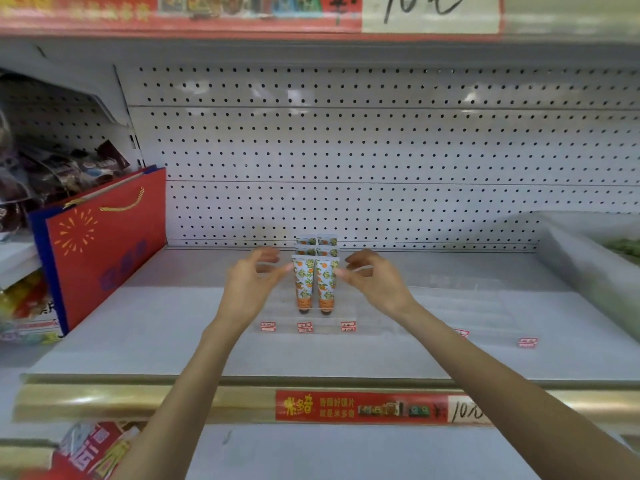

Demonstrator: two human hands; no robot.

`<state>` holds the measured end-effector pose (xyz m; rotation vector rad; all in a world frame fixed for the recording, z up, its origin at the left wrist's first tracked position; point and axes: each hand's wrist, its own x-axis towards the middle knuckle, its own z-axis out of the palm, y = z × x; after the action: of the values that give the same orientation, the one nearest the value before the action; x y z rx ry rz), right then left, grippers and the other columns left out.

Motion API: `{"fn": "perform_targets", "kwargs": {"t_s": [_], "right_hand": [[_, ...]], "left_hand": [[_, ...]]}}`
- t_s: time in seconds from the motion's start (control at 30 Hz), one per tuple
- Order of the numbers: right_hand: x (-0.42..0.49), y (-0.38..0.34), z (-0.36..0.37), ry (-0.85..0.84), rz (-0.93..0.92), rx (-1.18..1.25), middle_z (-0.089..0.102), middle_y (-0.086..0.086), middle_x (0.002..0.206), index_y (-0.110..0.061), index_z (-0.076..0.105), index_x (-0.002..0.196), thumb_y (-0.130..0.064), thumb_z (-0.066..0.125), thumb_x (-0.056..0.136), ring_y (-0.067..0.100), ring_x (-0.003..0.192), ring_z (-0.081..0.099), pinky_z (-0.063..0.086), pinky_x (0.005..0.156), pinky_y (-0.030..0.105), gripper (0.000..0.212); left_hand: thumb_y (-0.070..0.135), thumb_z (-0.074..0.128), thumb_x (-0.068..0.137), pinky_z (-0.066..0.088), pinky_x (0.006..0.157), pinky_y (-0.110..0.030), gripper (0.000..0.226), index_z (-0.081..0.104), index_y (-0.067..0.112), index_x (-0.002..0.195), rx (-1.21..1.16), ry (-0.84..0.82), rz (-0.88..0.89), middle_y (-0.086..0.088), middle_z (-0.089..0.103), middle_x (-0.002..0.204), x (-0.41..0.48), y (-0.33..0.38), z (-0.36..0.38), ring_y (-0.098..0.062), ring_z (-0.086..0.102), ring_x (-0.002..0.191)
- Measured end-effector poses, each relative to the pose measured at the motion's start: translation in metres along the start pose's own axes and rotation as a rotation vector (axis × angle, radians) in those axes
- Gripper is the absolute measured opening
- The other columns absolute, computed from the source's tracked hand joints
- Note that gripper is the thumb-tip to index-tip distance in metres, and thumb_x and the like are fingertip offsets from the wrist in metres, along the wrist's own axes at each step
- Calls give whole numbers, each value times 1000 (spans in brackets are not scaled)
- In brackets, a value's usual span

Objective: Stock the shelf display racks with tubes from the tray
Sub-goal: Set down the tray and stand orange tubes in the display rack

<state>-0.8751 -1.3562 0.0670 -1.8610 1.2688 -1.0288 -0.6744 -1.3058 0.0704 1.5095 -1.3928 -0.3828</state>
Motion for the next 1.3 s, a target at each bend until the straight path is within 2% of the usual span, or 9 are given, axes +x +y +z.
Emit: {"fn": "perform_targets", "kwargs": {"t_s": [0.1,0.17,0.23,0.33,0.47,0.67,0.77,1.2,1.3], "right_hand": [[6,-8,-24,36,-43,-58,63,4,105,-8,59,109,-35,61,88,20,95,60,41,66,8,34],[7,-14,-45,42,-80,-191,60,5,121,-9,56,121,-40,53,92,22,112,56,42,86,18,43],[4,-17,-68,-2,-127,-489,44,2,143,-17,43,138,-49,42,94,20,131,39,33,105,32,55],[-3,-17,-104,-57,-161,-869,14,-3,157,-23,20,149,-57,28,95,17,144,11,11,115,41,64],[-16,-6,-143,-81,-124,-1072,0,-4,159,-23,8,150,-60,18,94,19,146,-1,0,116,47,69],[-43,23,-194,-20,-88,-1149,5,0,158,-20,12,149,-60,20,94,23,145,4,7,115,52,68],[-55,42,-217,5,-50,-1118,9,0,158,-21,16,148,-60,23,94,23,145,8,9,114,51,68],[-98,107,-328,84,61,-1140,12,1,157,-23,14,149,-62,24,93,25,144,11,11,113,52,69],[-104,120,-349,71,86,-1156,14,0,157,-23,14,149,-63,20,92,25,144,11,14,114,52,70]], "left_hand": [[27,62,88,37,71,-5,29,62,8,110,48,99,56,2,64,103,2,16,-9,-11,58,91],[31,55,92,40,80,-20,32,61,9,115,128,148,96,-2,65,112,4,28,-11,-17,58,99],[37,48,95,43,84,-33,39,55,13,125,325,182,134,-5,61,122,5,45,-9,-24,55,110],[44,39,95,40,93,-45,52,50,8,132,605,169,274,-13,56,129,3,70,6,-32,45,122],[57,19,85,21,108,-51,75,44,8,137,848,26,313,-11,45,142,0,90,43,-32,36,132],[64,4,76,18,109,-52,90,43,13,138,888,-76,330,-10,41,145,-21,116,97,-32,35,134],[67,-2,71,12,112,-47,94,30,19,145,903,-144,295,-5,27,153,-31,128,120,-27,23,140],[60,23,90,13,113,-47,70,29,17,145,808,-152,292,-4,30,151,-62,184,218,-27,23,139],[66,11,79,16,112,-47,83,30,19,145,795,-162,257,-4,31,151,-72,191,238,-26,24,139]]}}
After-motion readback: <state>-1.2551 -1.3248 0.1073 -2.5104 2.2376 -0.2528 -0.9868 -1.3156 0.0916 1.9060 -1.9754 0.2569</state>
